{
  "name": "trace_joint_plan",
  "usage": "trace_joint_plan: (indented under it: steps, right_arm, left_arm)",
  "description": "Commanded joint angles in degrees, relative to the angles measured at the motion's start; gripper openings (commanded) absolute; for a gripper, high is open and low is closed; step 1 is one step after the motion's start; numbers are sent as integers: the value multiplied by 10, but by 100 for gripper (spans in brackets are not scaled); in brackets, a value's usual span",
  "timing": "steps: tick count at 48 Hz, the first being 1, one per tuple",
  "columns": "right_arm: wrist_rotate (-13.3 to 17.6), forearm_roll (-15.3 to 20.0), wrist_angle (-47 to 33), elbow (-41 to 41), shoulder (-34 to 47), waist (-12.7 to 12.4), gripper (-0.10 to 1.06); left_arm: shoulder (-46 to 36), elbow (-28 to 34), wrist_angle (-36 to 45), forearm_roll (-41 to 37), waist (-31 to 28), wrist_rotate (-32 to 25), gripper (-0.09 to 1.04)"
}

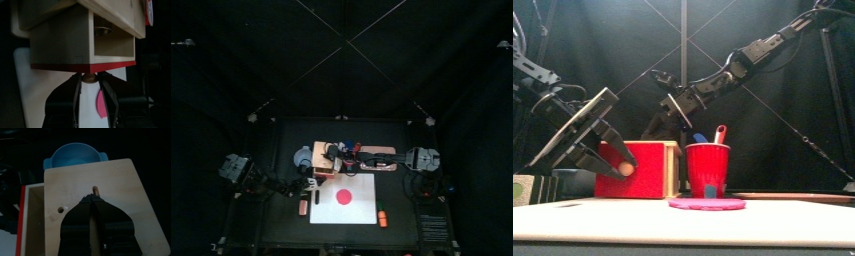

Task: Get the cutter from the drawer then cut the dough then place the extra dough in the bowl
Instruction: Open the drawer

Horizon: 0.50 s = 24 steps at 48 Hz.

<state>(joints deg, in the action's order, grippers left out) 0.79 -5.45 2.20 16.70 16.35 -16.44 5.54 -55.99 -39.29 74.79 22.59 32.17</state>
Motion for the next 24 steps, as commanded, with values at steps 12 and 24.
trace_joint_plan:
  steps: [12,24]
  right_arm:
    - [-1,1,14,1,-4,-11,2]
    - [-1,0,15,2,-4,-12,2]
  left_arm:
    - [-1,13,14,7,37,-4,48]
    - [0,21,14,6,42,-4,48]
